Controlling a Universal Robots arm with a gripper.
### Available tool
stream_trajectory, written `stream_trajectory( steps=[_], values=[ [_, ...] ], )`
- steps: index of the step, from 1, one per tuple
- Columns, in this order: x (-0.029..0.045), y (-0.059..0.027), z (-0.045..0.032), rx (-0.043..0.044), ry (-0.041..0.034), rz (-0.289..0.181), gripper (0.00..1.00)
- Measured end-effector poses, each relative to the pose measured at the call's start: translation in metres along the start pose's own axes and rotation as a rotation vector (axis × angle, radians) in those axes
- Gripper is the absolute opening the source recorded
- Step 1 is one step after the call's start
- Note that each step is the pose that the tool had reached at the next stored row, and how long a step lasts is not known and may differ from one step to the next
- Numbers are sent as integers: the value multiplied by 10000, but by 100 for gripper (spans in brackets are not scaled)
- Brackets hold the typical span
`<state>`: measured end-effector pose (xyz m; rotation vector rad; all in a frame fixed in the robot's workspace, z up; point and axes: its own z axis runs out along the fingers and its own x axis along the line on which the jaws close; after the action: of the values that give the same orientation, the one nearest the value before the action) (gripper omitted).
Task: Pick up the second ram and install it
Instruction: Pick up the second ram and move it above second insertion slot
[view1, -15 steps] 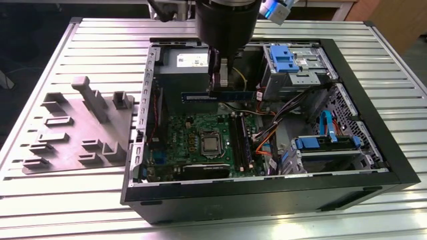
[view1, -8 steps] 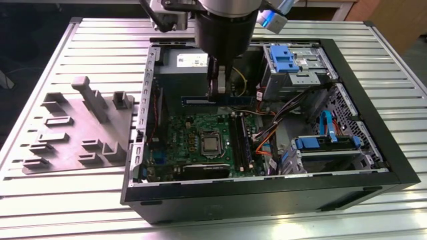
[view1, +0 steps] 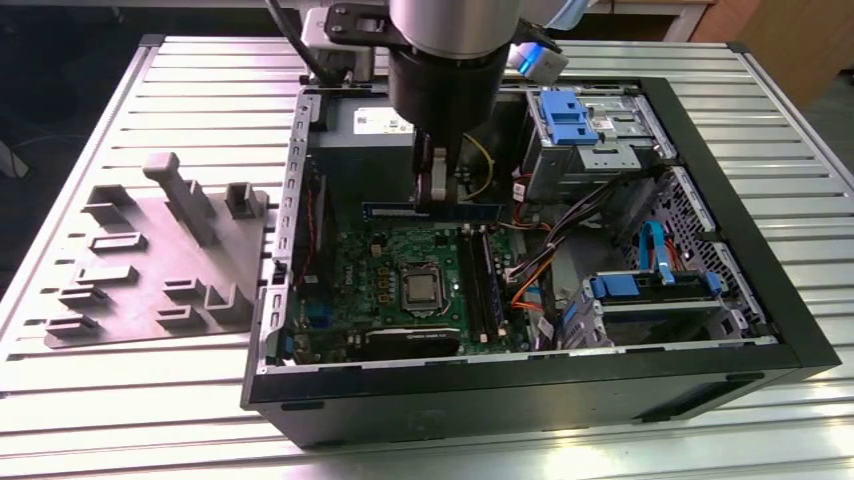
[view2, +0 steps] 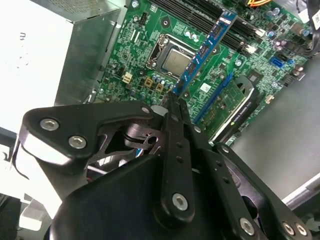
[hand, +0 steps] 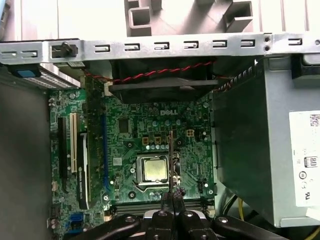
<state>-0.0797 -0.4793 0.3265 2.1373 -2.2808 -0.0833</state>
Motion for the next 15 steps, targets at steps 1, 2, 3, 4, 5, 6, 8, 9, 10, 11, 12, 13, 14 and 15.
stream_trajectory(
  steps=[1,2,3,4,5,6,8,9,10,11,12,13,14,15],
  values=[
    [0,1,17,-1,0,9,11],
    [1,2,27,-1,-1,11,11],
    [1,2,35,-2,0,12,11],
    [1,2,43,-2,0,12,11],
    [2,2,54,-2,1,12,11],
    [2,1,70,-2,-1,11,11],
    [3,0,98,-2,-1,12,11],
    [3,0,110,-2,0,12,11],
    [3,-1,124,-2,0,12,11],
    [4,-1,135,-2,0,12,11],
    [4,-2,140,-2,2,12,11],
    [4,-1,140,-3,2,12,11],
    [4,-2,143,-2,0,11,11],
    [4,-2,144,-2,0,12,11]
  ],
)
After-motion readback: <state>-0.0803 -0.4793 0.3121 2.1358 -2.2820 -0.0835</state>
